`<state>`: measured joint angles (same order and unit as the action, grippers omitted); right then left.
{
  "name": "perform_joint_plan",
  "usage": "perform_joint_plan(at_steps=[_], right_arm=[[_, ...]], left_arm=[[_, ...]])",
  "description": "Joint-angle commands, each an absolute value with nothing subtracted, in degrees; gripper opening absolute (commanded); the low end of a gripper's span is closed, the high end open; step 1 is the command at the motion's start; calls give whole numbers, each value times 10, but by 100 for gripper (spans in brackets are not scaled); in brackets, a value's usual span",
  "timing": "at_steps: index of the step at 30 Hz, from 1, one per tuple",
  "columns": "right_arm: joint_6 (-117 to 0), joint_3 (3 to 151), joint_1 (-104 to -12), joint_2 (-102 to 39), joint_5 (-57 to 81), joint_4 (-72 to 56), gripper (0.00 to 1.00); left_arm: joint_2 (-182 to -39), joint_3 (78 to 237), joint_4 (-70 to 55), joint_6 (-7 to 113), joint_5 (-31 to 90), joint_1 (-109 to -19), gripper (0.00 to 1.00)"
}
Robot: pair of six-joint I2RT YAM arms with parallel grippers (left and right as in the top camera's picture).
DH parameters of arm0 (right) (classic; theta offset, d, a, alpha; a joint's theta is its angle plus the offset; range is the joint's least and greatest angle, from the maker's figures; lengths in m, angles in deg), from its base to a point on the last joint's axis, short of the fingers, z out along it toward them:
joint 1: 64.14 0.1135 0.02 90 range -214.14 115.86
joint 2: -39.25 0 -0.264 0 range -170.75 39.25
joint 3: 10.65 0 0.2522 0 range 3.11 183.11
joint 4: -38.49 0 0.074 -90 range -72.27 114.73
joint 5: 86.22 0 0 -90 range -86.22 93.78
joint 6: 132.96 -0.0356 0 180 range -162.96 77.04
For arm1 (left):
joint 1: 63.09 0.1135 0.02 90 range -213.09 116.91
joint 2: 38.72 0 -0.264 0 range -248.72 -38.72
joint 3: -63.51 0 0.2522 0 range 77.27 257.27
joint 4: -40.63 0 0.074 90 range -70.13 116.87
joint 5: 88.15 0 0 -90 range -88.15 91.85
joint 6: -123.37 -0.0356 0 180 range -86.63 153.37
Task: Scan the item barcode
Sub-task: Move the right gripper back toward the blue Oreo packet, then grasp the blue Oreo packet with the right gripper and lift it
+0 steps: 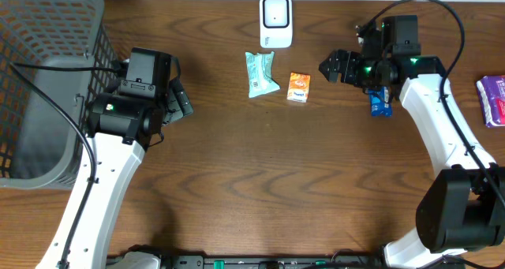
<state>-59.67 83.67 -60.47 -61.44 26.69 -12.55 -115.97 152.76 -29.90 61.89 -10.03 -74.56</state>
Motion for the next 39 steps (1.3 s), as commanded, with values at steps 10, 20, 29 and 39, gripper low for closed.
perform_joint_plan(at_steps=[10,20,29,39], right_arm=[[-591,946,-679,-612,141,-271,88],[-556,951,-768,-660,88,-232,99],[-472,951,-768,-752,149,-169,92],[-424,951,-685,-777,22,-115,72]], left_arm=[[-1161,1529,-301,624,-97,-744,98],[-1161,1529,-301,624,-97,-744,98],[-1161,1529,-301,624,-97,-744,98],[-1161,1529,-301,624,-97,-744,98]])
